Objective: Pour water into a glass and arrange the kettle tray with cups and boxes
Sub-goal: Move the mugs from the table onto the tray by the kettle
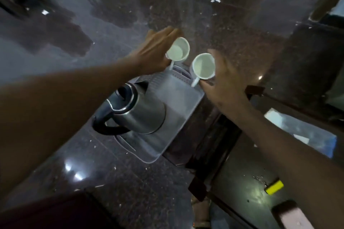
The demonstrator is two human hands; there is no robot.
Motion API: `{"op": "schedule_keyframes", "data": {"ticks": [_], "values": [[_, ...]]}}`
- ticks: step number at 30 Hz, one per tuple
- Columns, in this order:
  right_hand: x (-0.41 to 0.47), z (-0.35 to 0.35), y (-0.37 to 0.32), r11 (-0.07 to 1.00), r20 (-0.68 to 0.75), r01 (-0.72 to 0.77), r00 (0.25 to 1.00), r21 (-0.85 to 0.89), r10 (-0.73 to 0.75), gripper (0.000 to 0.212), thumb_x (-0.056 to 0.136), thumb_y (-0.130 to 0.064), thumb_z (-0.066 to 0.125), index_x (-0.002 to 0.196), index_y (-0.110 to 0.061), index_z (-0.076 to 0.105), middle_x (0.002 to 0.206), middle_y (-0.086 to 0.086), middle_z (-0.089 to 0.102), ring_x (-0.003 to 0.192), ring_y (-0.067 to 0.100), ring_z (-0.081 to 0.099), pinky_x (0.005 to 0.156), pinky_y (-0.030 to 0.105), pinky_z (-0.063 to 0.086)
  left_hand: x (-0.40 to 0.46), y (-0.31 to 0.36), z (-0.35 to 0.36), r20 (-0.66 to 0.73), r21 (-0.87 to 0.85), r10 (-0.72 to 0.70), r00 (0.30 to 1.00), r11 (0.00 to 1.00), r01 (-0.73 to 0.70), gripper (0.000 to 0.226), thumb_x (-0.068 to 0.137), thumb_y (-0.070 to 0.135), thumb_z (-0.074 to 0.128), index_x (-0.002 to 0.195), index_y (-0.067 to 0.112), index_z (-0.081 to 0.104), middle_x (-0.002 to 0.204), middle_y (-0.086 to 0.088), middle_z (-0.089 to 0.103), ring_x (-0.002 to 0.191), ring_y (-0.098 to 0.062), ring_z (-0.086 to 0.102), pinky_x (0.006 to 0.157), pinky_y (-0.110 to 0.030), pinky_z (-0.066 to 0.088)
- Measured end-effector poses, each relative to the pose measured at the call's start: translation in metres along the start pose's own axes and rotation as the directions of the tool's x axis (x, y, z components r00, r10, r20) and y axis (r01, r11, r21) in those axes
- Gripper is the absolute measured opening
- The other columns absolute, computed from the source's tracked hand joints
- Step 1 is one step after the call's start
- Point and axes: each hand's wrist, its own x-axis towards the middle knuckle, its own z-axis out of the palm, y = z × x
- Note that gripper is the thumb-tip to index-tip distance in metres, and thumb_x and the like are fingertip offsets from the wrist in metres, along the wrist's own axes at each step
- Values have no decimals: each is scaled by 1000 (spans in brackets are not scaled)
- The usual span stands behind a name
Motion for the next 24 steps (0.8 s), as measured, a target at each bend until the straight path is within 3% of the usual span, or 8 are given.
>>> {"op": "schedule_keyframes", "data": {"ticks": [4, 7, 11, 16, 18, 24], "values": [[19, 50, -25, 999, 62, 40, 997, -1, -40, 76, 85, -23, 80, 149, -18, 38, 138, 10, 58, 118, 28, 60, 86, 30, 46, -16, -52, 0, 102, 42, 53, 993, 997, -57, 48, 91, 20, 74, 134, 8, 59, 126, -12, 68, 108, -33, 69, 96, -47, 46], [23, 82, -29, 999, 93, 52, 994, -3, -52, 67, 84, -21, 79, 139, -20, 41, 134, 5, 58, 117, 26, 59, 88, 43, 55, -28, -75, 17, 190, 63, 96, 977, 992, -110, 51, 87, 18, 76, 134, 16, 59, 126, -5, 70, 108, -29, 70, 100, -46, 42], [22, 117, -23, 997, 147, 15, 989, -72, -4, 74, 82, -20, 81, 144, -18, 39, 141, 8, 55, 126, 30, 58, 95, 42, 53, -32, -95, 43, 259, 93, 143, 955, 981, -172, 59, 84, 31, 77, 139, 27, 57, 136, -4, 62, 122, -29, 62, 100, -44, 37], [20, 139, -12, 978, 194, 17, 981, -210, 24, 74, 79, -23, 86, 140, -18, 42, 136, 8, 53, 118, 34, 61, 83, 49, 58, -32, -112, 66, 265, 169, 161, 951, 963, -210, 65, 85, 47, 78, 145, 35, 55, 159, -13, 41, 142, -35, 44, 108, -51, 35], [20, 144, -8, 973, 208, 18, 978, -231, 32, 76, 79, -22, 86, 141, -16, 42, 136, 8, 51, 121, 32, 57, 84, 49, 58, -32, -115, 74, 281, 183, 167, 945, 957, -224, 68, 83, 51, 80, 144, 36, 55, 164, -16, 34, 147, -37, 38, 109, -56, 36], [24, 153, 0, 964, 234, -10, 969, -266, 75, 73, 82, -18, 84, 141, -16, 41, 137, 8, 50, 123, 32, 56, 86, 52, 58, -32, -125, 94, 318, 203, 133, 939, 958, -204, 76, 78, 44, 87, 145, 30, 55, 171, -19, 24, 154, -43, 30, 112, -61, 36]]}}
